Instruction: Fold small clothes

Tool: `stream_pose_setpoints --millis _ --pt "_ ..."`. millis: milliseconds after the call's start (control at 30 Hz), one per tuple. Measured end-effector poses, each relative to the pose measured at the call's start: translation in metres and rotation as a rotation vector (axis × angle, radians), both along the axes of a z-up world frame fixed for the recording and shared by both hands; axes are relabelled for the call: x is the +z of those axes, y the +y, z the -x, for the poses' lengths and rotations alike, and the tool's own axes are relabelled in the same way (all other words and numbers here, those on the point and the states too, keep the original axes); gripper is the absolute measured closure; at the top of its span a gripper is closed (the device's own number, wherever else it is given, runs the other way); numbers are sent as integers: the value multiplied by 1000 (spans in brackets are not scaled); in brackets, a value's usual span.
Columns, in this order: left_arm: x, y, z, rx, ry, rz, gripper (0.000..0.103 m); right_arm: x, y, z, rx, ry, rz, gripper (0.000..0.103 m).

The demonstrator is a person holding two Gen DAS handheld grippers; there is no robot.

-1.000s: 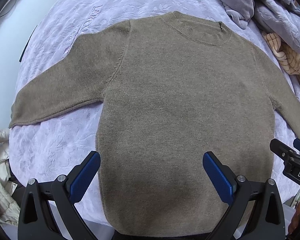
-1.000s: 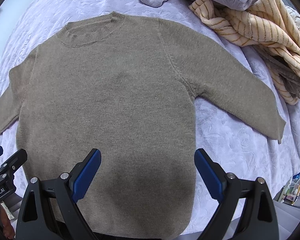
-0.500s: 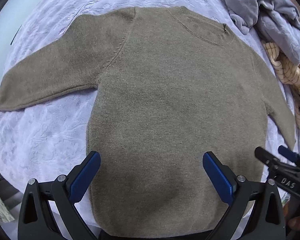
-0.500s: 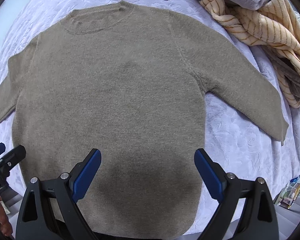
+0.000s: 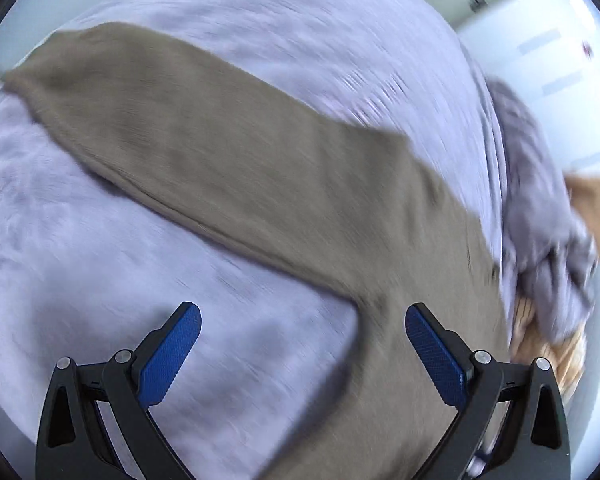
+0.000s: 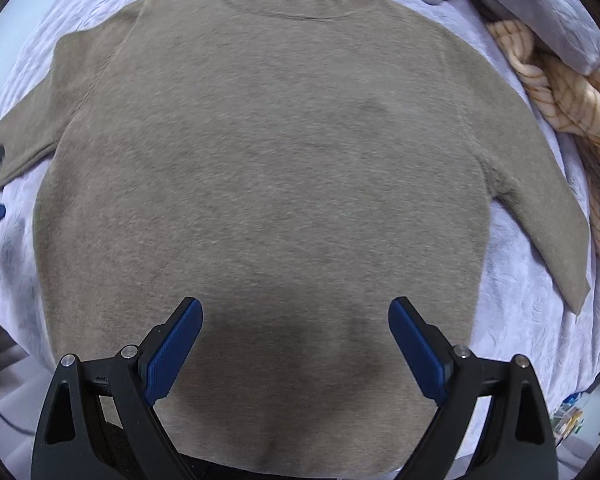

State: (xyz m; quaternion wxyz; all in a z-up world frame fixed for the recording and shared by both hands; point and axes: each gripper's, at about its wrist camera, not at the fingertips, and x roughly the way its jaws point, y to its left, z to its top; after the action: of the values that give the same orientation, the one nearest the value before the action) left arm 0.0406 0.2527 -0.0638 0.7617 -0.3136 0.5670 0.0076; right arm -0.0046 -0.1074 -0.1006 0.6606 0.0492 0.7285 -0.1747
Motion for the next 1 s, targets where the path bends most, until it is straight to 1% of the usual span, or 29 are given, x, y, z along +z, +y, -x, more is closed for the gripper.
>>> stream_pose_setpoints --millis 100,133,200,300,333,367,400,433,467,500,533,567,633,667,733,833,867,900,933,1000 --pt "-15 52 2 154 -46 45 0 -10 21 -2 37 12 -9 7" --pt "-21 65 2 192 -50 54 0 -17 36 -10 54 -6 13 7" --pt "-34 87 0 260 -44 91 0 -24 48 -12 72 7 5 7" --pt "-49 107 -2 327 -41 130 0 -32 71 -12 96 12 0 7" --pt "-50 111 -3 336 -46 130 3 -35 78 -13 103 11 1 7" --pt "-51 111 -4 342 -49 118 7 -37 85 -14 110 12 3 7" --pt "-51 113 -6 344 -48 91 22 -38 90 -15 115 15 5 7" --pt "-50 115 -8 340 -50 78 43 -40 96 -15 119 14 4 7" --pt "-51 117 -10 329 -50 75 54 -42 101 -17 121 16 4 7" --pt "-52 119 -11 321 -55 83 79 -46 109 -24 124 14 8 7" --pt "-52 121 -10 316 -65 99 96 -47 111 -28 125 19 8 7" --pt "-52 126 -8 317 -81 120 96 -49 117 -30 130 19 7 7" --pt "-47 120 -7 313 -125 125 96 -49 120 -31 139 23 4 7" --pt "-38 112 -8 295 -155 119 96 -43 108 -43 141 36 11 7" --pt "-20 103 -7 233 -208 86 96 -41 107 -49 142 35 7 7" --pt "13 71 -11 94 -294 42 96 -38 105 -46 125 35 -7 7" --pt "20 60 -14 63 -308 38 96 -38 106 -47 116 32 -5 7" --pt "32 40 -16 -5 -336 26 96 -36 102 -45 108 31 -6 7" --pt "38 30 -18 -41 -350 25 96 -36 101 -45 99 26 -4 7" --pt "51 -12 -21 -166 -377 37 96 -26 86 -38 73 22 -7 7"
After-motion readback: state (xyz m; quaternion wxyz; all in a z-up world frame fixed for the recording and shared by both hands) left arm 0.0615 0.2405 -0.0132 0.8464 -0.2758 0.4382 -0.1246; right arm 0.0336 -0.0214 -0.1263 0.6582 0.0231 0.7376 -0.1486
